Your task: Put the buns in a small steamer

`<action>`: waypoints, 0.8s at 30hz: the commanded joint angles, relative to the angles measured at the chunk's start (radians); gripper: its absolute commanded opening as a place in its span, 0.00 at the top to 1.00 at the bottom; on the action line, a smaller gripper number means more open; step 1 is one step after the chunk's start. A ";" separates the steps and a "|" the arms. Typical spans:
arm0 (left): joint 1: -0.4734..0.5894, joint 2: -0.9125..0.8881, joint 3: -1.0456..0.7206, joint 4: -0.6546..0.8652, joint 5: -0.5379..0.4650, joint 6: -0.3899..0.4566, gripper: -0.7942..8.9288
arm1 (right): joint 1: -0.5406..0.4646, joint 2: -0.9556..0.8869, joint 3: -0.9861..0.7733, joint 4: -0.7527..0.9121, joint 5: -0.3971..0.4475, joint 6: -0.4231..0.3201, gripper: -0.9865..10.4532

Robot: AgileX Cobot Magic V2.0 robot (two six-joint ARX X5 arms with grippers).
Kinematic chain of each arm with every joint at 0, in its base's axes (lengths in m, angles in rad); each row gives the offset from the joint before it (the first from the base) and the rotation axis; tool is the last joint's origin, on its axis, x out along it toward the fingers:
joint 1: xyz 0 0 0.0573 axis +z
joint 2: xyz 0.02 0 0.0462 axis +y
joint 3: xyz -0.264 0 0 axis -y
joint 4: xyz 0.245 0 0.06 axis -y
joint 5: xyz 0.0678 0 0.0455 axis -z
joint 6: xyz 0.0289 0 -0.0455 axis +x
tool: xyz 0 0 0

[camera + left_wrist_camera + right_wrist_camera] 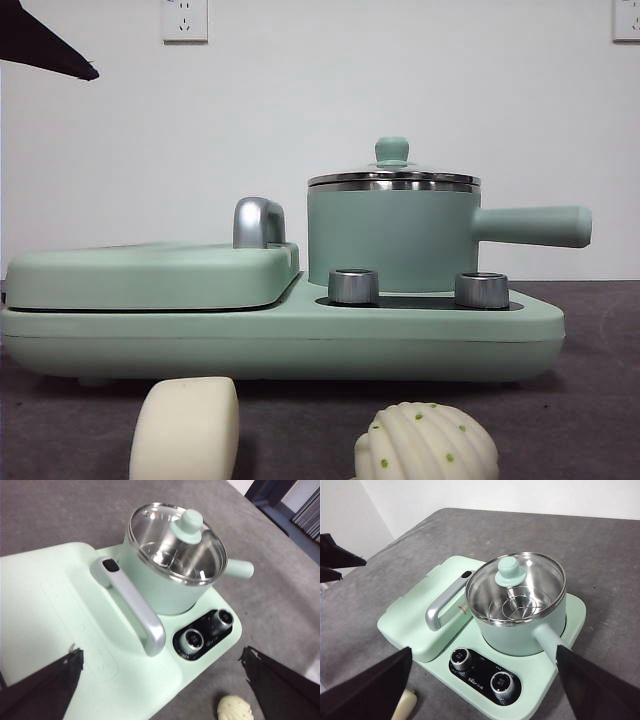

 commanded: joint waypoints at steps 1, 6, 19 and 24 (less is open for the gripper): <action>-0.006 0.020 0.035 0.021 0.004 -0.018 0.45 | 0.003 0.004 0.017 0.005 0.000 -0.005 0.51; -0.006 0.097 0.125 -0.024 0.004 -0.009 0.45 | 0.003 0.005 0.017 0.004 0.000 0.011 0.51; -0.058 0.588 0.678 -0.387 0.003 0.083 0.47 | 0.003 0.005 0.017 -0.004 0.000 0.034 0.51; -0.097 0.784 0.900 -0.484 0.003 0.098 0.47 | 0.003 0.005 0.017 -0.006 0.000 0.034 0.51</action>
